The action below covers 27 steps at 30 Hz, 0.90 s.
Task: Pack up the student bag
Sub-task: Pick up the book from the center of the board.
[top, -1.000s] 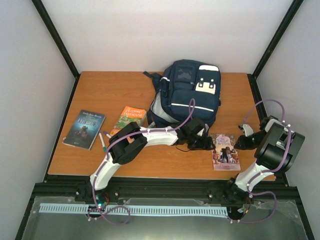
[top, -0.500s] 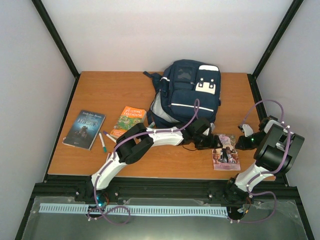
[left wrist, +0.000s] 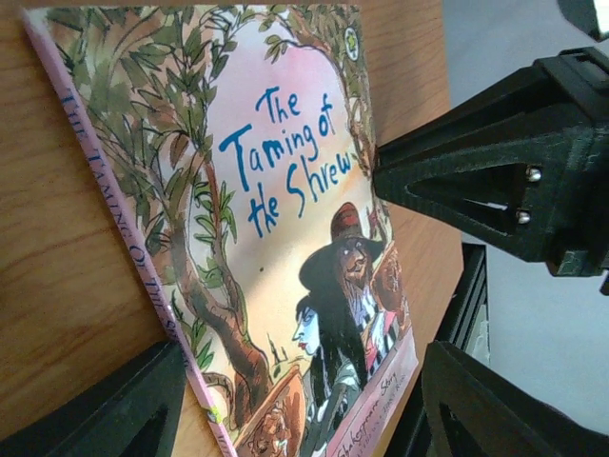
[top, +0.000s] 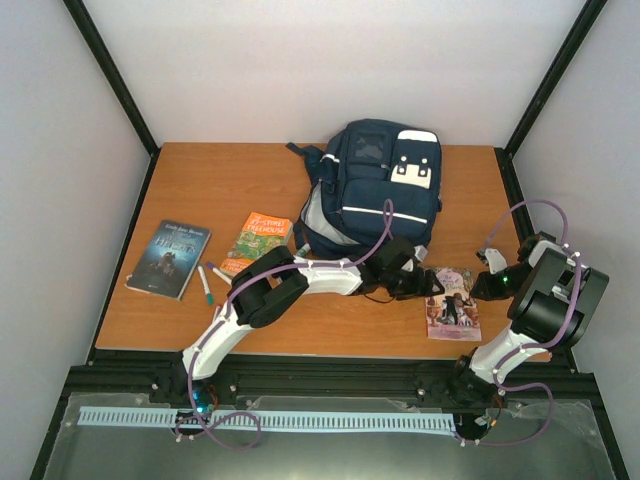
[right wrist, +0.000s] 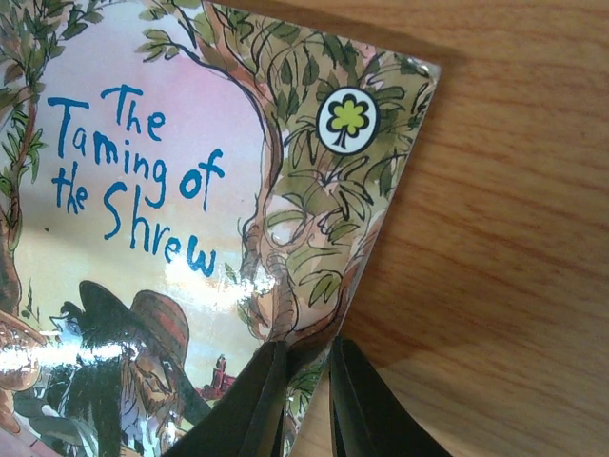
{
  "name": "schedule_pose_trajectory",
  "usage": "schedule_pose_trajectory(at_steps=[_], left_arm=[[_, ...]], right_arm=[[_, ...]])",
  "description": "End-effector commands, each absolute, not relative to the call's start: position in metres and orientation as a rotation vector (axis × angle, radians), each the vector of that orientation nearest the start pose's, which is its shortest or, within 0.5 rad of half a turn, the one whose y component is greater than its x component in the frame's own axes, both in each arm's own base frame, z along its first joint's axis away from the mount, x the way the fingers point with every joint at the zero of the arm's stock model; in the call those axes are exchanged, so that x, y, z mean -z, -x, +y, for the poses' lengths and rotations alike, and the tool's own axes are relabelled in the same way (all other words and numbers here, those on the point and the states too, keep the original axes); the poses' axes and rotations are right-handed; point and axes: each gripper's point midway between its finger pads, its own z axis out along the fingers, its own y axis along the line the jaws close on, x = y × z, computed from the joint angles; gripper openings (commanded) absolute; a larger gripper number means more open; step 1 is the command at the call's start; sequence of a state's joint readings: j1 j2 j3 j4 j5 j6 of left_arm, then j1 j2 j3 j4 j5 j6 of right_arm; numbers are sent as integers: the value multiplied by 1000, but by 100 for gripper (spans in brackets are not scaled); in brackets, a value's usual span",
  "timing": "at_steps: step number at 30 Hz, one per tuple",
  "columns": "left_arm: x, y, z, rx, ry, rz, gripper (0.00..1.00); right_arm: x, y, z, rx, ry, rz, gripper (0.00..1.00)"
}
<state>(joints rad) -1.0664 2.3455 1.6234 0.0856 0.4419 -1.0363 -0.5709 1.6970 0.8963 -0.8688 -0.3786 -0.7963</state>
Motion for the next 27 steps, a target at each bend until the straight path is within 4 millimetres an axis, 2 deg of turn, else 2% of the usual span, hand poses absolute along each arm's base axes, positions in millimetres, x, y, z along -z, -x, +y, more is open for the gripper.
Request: schedule_pose_trajectory(at_steps=[1, 10, 12, 14, 17, 21, 23, 25, 27], left_arm=[[-104, -229, -590, 1689, -365, 2408, 69], [-123, -220, -602, 1940, -330, 2284, 56], [-132, -217, -603, 1972, -357, 2220, 57], [-137, -215, -603, 1931, -380, 2212, 68], [-123, -218, -604, 1798, -378, 2313, 69], [-85, -225, -601, 1658, -269, 2492, 61], [-75, -225, -602, 1648, -238, 2525, 56], [-73, -224, -604, 1669, -236, 2519, 52], [-84, -224, -609, 1752, -262, 2446, 48]], right_arm=[[36, -211, -93, -404, 341, 3079, 15], [36, -210, -90, -431, 345, 3073, 15], [36, -209, -89, -439, 344, 3074, 15], [37, -208, -88, -445, 345, 3075, 15], [37, -207, -87, -454, 346, 3075, 15], [37, -207, -86, -463, 341, 3072, 15], [37, -207, -85, -472, 340, 3071, 15], [37, -207, -84, -477, 343, 3068, 15], [37, -206, -82, -488, 344, 3065, 15]])
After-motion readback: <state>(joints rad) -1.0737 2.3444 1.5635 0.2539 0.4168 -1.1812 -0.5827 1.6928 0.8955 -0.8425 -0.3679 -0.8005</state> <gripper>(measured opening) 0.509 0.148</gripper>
